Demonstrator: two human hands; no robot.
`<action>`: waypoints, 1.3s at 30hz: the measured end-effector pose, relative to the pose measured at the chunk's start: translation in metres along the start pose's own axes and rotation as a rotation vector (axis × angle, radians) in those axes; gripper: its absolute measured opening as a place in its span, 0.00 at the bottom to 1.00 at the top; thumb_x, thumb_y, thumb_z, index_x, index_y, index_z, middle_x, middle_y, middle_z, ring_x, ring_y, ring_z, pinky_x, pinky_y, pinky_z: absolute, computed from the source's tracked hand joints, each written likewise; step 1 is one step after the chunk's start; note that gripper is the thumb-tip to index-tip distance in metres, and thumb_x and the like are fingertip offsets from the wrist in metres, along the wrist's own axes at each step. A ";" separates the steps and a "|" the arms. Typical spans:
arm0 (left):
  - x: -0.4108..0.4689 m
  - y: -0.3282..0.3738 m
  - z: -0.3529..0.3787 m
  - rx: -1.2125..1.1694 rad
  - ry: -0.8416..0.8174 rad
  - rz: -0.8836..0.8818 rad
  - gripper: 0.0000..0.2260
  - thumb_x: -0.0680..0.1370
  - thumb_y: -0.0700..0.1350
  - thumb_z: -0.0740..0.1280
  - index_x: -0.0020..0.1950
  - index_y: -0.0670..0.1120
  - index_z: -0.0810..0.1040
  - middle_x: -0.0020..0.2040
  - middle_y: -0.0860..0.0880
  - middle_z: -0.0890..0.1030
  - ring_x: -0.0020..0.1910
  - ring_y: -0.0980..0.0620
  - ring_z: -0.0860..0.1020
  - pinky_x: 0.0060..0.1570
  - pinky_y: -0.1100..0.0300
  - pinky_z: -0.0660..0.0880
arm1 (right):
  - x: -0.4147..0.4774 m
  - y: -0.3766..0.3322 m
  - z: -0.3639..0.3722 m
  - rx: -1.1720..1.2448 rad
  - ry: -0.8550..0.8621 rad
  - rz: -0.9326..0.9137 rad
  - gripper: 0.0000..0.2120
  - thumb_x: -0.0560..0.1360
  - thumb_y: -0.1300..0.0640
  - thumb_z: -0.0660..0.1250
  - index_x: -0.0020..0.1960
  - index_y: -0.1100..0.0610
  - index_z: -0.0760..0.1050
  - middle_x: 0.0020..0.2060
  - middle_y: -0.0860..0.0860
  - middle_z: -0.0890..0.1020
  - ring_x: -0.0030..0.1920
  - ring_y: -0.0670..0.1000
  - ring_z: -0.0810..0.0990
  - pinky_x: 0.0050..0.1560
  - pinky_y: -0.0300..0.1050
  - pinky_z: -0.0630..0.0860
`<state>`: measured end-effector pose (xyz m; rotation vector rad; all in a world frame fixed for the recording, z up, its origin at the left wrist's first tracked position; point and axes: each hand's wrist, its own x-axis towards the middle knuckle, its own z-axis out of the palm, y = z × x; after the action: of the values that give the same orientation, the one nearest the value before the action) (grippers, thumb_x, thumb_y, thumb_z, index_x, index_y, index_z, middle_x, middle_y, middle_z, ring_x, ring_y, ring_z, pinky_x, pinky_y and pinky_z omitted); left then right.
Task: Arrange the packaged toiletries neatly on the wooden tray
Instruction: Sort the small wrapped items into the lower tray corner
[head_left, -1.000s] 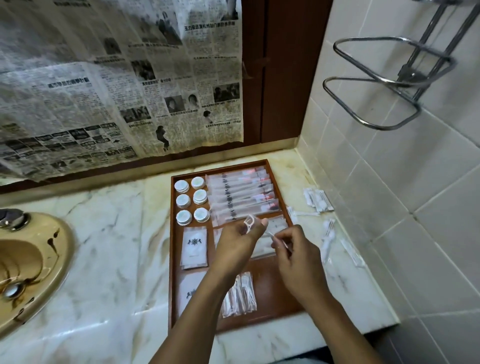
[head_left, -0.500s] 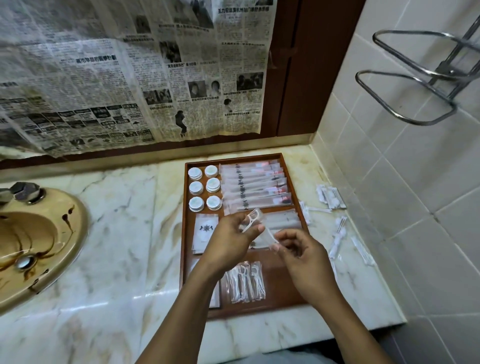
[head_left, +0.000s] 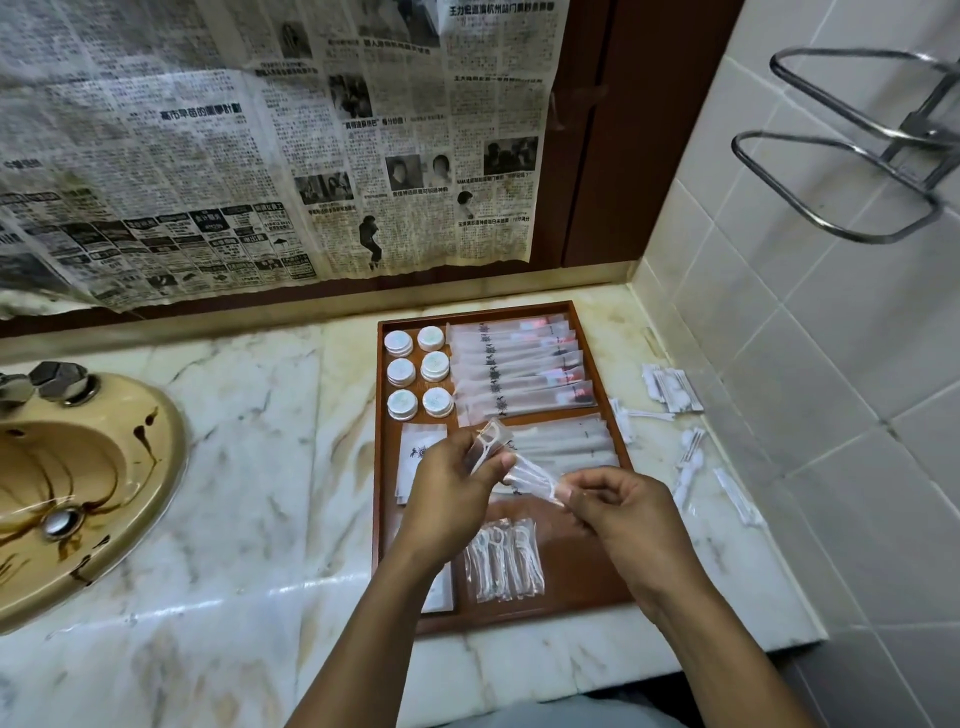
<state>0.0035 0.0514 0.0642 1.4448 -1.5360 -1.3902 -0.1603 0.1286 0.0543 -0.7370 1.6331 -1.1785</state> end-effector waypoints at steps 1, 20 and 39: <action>-0.002 0.000 0.001 -0.063 0.015 -0.028 0.04 0.80 0.39 0.70 0.49 0.38 0.81 0.43 0.48 0.85 0.39 0.60 0.82 0.32 0.73 0.73 | -0.001 -0.002 0.000 0.041 -0.005 -0.013 0.03 0.75 0.63 0.74 0.47 0.56 0.84 0.35 0.52 0.85 0.35 0.48 0.81 0.42 0.43 0.78; -0.011 -0.015 -0.019 -0.147 -0.055 -0.147 0.15 0.78 0.49 0.73 0.32 0.51 0.79 0.23 0.61 0.71 0.22 0.63 0.69 0.26 0.70 0.65 | 0.004 0.003 0.011 -0.110 -0.100 -0.110 0.02 0.75 0.56 0.74 0.46 0.52 0.85 0.37 0.47 0.86 0.34 0.40 0.80 0.39 0.37 0.76; 0.007 -0.032 -0.008 -0.027 -0.143 -0.232 0.09 0.78 0.49 0.74 0.42 0.45 0.83 0.29 0.58 0.81 0.32 0.61 0.81 0.30 0.68 0.70 | -0.005 0.028 0.009 -0.149 -0.198 0.142 0.04 0.70 0.56 0.79 0.44 0.52 0.86 0.37 0.51 0.86 0.35 0.45 0.79 0.42 0.44 0.76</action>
<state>0.0191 0.0475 0.0351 1.5765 -1.4653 -1.6751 -0.1489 0.1391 0.0294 -0.7921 1.5908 -0.8626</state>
